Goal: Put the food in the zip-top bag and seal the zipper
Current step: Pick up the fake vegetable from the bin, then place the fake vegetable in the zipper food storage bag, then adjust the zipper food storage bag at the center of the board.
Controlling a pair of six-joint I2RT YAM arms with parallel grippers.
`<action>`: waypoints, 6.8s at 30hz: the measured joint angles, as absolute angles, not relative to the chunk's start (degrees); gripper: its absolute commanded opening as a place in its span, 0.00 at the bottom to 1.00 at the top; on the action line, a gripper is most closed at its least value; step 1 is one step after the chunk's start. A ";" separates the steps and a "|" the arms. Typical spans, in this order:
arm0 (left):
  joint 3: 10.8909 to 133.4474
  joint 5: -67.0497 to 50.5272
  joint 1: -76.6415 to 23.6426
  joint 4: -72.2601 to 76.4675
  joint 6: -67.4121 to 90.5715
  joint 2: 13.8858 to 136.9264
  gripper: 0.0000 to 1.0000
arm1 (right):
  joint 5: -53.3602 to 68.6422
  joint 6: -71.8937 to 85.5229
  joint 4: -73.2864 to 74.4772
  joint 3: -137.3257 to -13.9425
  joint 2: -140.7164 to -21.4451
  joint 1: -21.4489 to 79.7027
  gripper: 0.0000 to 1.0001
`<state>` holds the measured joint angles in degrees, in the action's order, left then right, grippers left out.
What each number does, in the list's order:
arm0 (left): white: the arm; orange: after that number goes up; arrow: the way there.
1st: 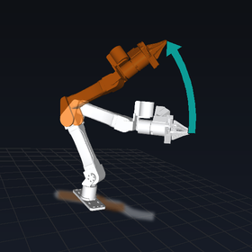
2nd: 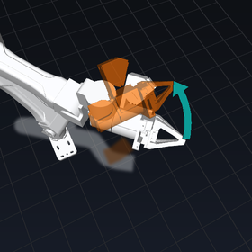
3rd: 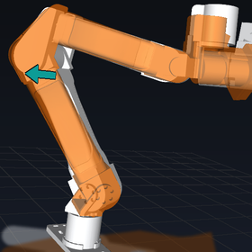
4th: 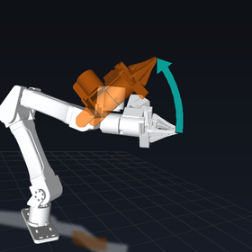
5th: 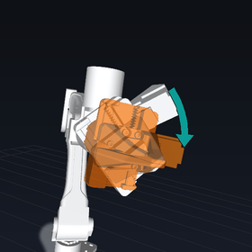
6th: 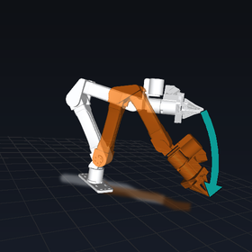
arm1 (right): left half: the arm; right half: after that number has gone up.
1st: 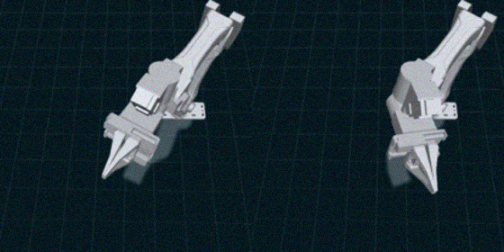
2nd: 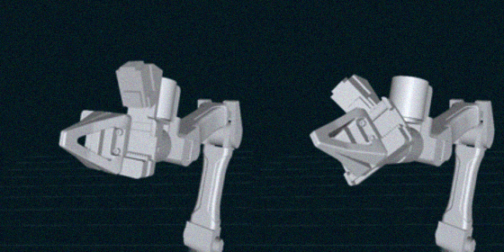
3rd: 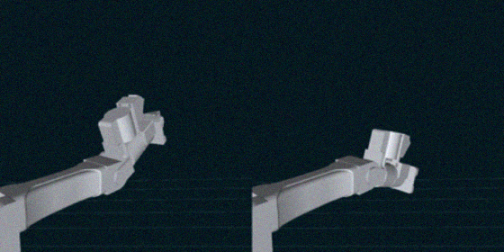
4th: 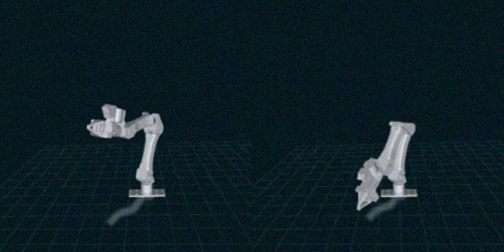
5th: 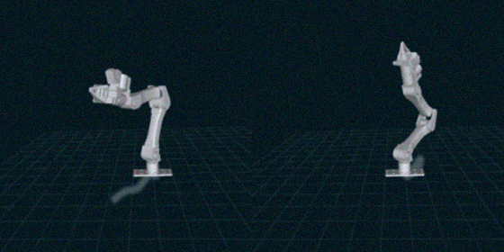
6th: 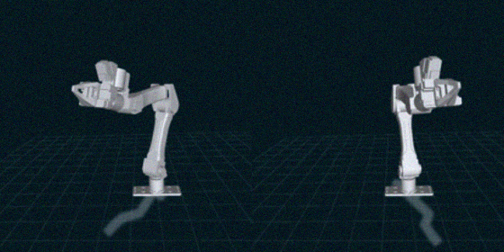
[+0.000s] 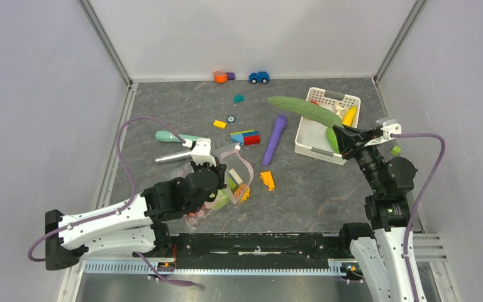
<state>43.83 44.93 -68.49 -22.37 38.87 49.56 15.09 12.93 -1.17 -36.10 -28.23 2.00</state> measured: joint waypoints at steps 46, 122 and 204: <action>47.46 41.21 -62.30 -26.55 42.15 54.59 0.02 | 52.03 16.29 12.51 -40.45 -17.67 2.04 0.00; 52.10 31.46 -61.63 -16.84 43.72 54.70 0.03 | 4.38 16.10 -29.02 -26.92 -68.27 58.15 0.73; 48.47 40.53 -61.84 -22.15 43.70 43.97 0.05 | 6.09 27.07 -24.18 -33.34 -69.78 50.13 0.00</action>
